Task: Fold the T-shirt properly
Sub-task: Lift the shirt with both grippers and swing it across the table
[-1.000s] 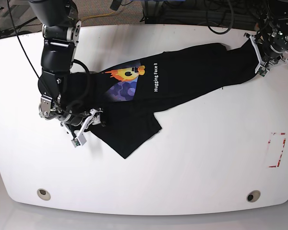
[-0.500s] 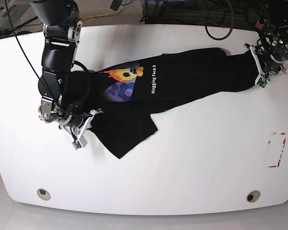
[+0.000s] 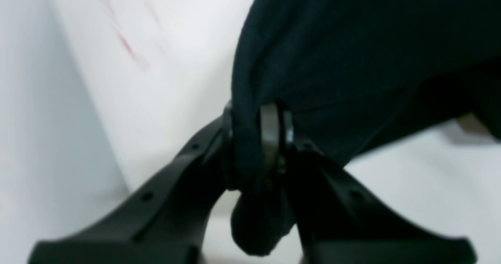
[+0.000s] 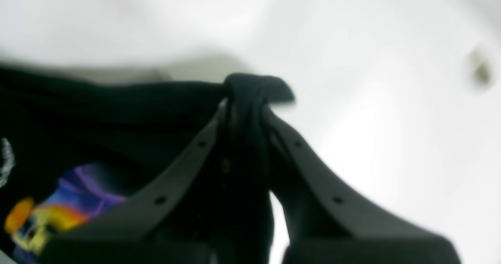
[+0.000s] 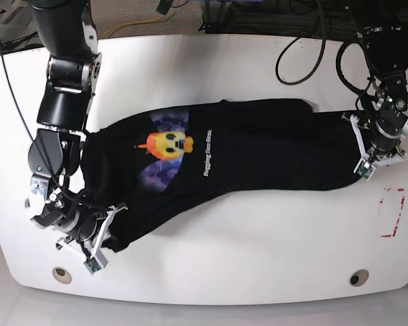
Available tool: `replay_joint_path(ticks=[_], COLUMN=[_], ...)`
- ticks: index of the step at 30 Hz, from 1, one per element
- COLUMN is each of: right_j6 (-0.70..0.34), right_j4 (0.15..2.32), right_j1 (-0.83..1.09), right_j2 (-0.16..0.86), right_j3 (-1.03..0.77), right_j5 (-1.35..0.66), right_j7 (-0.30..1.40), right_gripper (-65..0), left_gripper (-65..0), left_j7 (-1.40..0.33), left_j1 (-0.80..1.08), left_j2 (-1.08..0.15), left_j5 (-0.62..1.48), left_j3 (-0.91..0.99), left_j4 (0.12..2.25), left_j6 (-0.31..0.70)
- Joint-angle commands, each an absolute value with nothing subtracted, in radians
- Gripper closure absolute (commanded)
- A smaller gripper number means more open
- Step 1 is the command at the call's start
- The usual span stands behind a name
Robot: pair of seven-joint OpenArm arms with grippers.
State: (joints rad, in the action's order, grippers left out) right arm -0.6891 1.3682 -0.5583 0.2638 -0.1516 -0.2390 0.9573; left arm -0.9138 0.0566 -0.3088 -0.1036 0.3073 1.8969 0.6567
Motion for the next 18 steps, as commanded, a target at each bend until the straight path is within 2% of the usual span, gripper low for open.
replay_joint_path(ticks=[1, 10, 18], right_j6=[-0.69, -0.691, -0.698], right_j4=[1.389, 1.389, 1.389], right_j1=[-0.665, -0.941, -1.175], right_j2=[0.294, 0.361, 0.363], right_j3=[-0.156, -0.056, -0.022], right_j5=[-0.249, -0.251, -0.251], right_j7=[0.937, 0.987, 1.049], right_gripper=[0.0, 0.0, 0.0], left_gripper=[-3.8, -3.6, -3.6], left_j7=[-0.903, -0.903, -0.903], left_j1=[-0.036, -0.309, -0.542], left_j2=[-0.328, -0.352, -0.378], left_j5=[-0.13, -0.145, -0.145], left_j3=[0.315, 0.318, 0.318], left_j4=[1.917, 1.943, 1.948], left_j6=[0.645, 0.645, 0.645])
